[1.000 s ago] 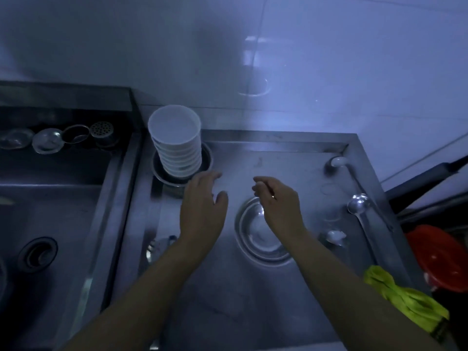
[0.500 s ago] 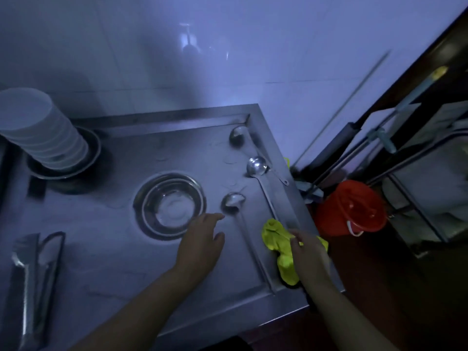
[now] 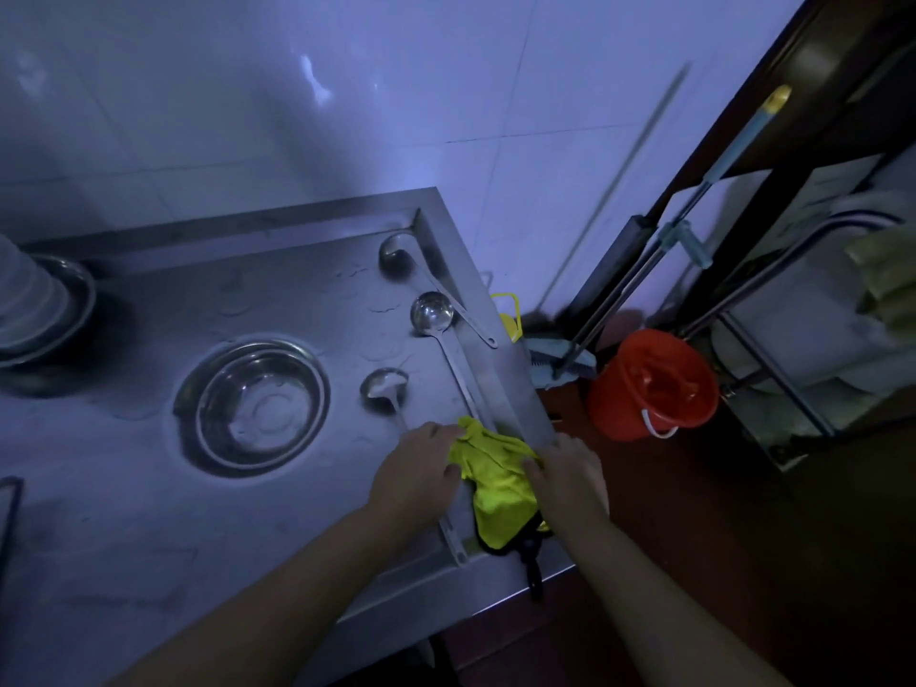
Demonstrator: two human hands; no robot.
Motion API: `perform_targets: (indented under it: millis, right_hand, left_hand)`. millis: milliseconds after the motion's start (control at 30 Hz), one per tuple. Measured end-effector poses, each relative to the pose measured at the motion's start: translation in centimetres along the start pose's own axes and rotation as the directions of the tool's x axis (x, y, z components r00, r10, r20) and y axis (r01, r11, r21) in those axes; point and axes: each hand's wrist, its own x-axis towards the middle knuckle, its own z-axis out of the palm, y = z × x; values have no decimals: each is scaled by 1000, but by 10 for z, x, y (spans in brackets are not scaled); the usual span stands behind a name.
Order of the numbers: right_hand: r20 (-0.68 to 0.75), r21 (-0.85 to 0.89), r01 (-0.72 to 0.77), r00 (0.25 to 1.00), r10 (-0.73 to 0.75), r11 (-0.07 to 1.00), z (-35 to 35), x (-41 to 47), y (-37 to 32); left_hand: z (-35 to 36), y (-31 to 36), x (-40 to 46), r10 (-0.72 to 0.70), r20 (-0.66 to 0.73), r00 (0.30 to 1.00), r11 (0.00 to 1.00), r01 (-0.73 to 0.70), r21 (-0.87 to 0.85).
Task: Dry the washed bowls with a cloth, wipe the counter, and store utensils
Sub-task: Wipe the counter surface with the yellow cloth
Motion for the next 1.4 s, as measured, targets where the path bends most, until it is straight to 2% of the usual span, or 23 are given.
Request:
perform_targets:
  millis: [100, 167, 267, 400, 467, 533, 600, 667, 733, 767, 833, 900, 933, 1033, 1167, 1233, 1300, 1333, 1400]
  right_hand:
    - [-210, 92, 164, 967, -142, 982, -28, -6, -12]
    - [-226, 135, 287, 941, -253, 948, -48, -6, -21]
    - [-201, 177, 428, 897, -393, 886, -78, -1, -33]
    - [-207, 242, 569, 821, -532, 786, -103, 7, -50]
    - [-218, 259, 575, 817, -533, 776, -106, 9, -59]
    - [-217, 313, 561, 828, -518, 766, -103, 9, -70]
    - [-110, 365, 526, 844, -525, 768, -94, 12, -89]
    - [27, 320, 540, 816, -578, 778, -81, 17, -116]
    - [95, 286, 596, 761, -641, 750, -72, 21, -148]
    - [77, 298, 625, 737, -671, 721, -70, 22, -164]
    - [-35, 316, 698, 686, -727, 643, -68, 22, -194]
    - [-182, 224, 803, 592, -785, 553, -66, 18, -221]
    - [-232, 175, 841, 541, -809, 512, -62, 13, -232]
    - [-223, 140, 899, 436, -872, 414, -33, -12, -252]
    - [-23, 112, 955, 278, -960, 274, 17, -45, -259]
    - [8, 128, 954, 273, -962, 272, 32, -52, -268]
    - [-9, 142, 957, 257, -966, 253, 43, -52, -282]
    - [-18, 112, 968, 229, -973, 226, 49, -51, -290]
    - [29, 15, 994, 112, -993, 112, 63, -48, -306]
  left_hand:
    - [-9, 4, 5, 22, -11, 1000, 999, -22, 43]
    - [-21, 8, 11, 87, -29, 996, 994, -85, 65]
    - [-43, 17, 18, 226, 19, 974, 965, -227, 132]
    - [-73, 15, 12, 247, 40, 968, 954, -250, 169]
    - [-90, 0, 0, 230, 39, 972, 937, -232, 259]
    - [-105, -19, -20, 173, 50, 984, 943, -180, 279]
    - [-115, -39, -43, 81, 63, 995, 969, -94, 229]
    - [-125, -57, -66, -38, 39, 999, 986, 31, 165]
    - [-137, -73, -90, -136, -41, 990, 980, 141, 138]
    - [-144, -82, -102, -173, -106, 979, 973, 187, 138]
    - [-157, -99, -126, -190, -297, 936, 960, 240, 143]
    - [-166, -113, -149, -131, -473, 871, 951, 245, 187]
    - [-166, -120, -159, -101, -507, 856, 944, 243, 223]
    - [-151, -148, -192, -90, -471, 878, 931, 242, 273]
    - [-115, -185, -231, -245, -169, 955, 908, 287, 306]
    - [-107, -202, -244, -396, -139, 908, 881, 418, 223]
    - [-106, -214, -255, -503, -264, 823, 837, 540, 89]
    - [-106, -220, -261, -526, -352, 774, 820, 572, 32]
    - [-109, -230, -270, -547, -502, 670, 793, 606, -54]
